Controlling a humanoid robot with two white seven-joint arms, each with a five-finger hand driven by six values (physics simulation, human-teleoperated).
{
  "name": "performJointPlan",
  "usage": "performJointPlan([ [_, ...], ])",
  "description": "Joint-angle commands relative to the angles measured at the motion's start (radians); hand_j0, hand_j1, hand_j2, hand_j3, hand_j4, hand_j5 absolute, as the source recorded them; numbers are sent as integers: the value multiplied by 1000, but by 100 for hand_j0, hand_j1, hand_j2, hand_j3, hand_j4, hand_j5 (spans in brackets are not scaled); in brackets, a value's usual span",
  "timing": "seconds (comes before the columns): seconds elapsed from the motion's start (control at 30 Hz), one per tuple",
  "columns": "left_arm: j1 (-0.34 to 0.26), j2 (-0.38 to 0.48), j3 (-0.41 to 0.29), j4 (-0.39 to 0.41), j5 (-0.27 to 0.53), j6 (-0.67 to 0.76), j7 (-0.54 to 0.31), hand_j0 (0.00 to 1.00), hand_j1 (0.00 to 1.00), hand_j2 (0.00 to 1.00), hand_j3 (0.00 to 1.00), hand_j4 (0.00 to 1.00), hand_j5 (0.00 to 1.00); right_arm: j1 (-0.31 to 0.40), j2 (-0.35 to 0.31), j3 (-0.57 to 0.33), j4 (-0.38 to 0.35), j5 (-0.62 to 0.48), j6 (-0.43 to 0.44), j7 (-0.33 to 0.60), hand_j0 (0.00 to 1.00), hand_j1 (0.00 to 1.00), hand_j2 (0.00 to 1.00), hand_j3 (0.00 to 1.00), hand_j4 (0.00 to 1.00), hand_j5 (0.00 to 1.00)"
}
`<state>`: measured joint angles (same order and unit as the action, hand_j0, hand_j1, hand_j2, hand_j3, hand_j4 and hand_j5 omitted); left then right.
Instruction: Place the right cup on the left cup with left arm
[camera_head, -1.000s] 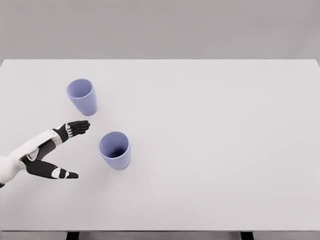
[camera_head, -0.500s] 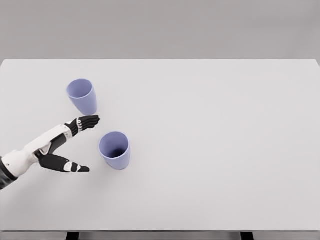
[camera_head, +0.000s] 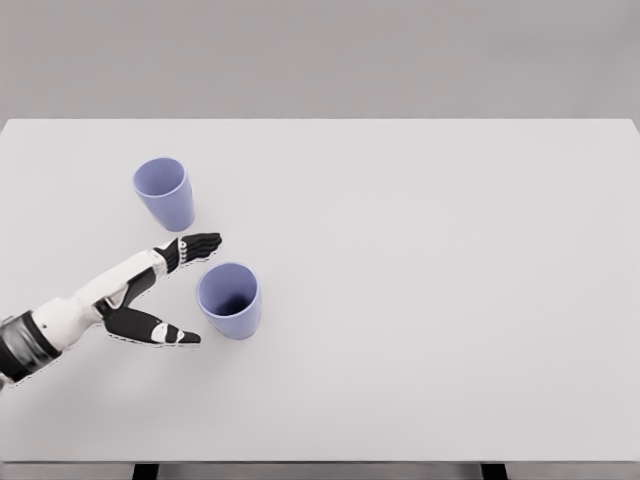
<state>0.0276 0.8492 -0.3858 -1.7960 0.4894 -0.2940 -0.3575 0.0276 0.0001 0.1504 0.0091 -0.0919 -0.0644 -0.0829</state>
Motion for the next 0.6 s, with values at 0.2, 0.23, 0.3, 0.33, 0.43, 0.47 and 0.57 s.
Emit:
performJointPlan([
  [0.2, -11, -25, -1, 9, -3, 19, 0, 100, 100, 100, 100, 100, 100, 0, 0, 0, 0, 0, 0, 0, 100, 100, 100, 100, 100, 100],
  [0.23, -12, -35, -1, 9, -8, 35, 0, 100, 100, 100, 100, 100, 100, 0, 0, 0, 0, 0, 0, 0, 100, 100, 100, 100, 100, 100],
  [0.3, -12, -36, -1, 9, -8, 36, 0, 100, 100, 100, 100, 100, 100, 0, 0, 0, 0, 0, 0, 0, 100, 100, 100, 100, 100, 100],
  [0.33, -12, -36, -1, 9, -8, 36, 0, 100, 100, 100, 100, 100, 100, 0, 0, 0, 0, 0, 0, 0, 100, 100, 100, 100, 100, 100],
  [0.43, -20, -55, -2, 15, -22, 45, 0, 100, 100, 100, 100, 100, 100, 0, 0, 0, 0, 0, 0, 0, 100, 100, 100, 100, 100, 100],
  [0.47, -20, -55, -2, 15, -22, 46, 0, 100, 100, 100, 100, 100, 100, 0, 0, 0, 0, 0, 0, 0, 100, 100, 100, 100, 100, 100],
  [0.57, -21, -71, -2, 17, -46, 52, 0, 100, 100, 100, 100, 100, 100, 0, 0, 0, 0, 0, 0, 0, 100, 100, 100, 100, 100, 100],
])
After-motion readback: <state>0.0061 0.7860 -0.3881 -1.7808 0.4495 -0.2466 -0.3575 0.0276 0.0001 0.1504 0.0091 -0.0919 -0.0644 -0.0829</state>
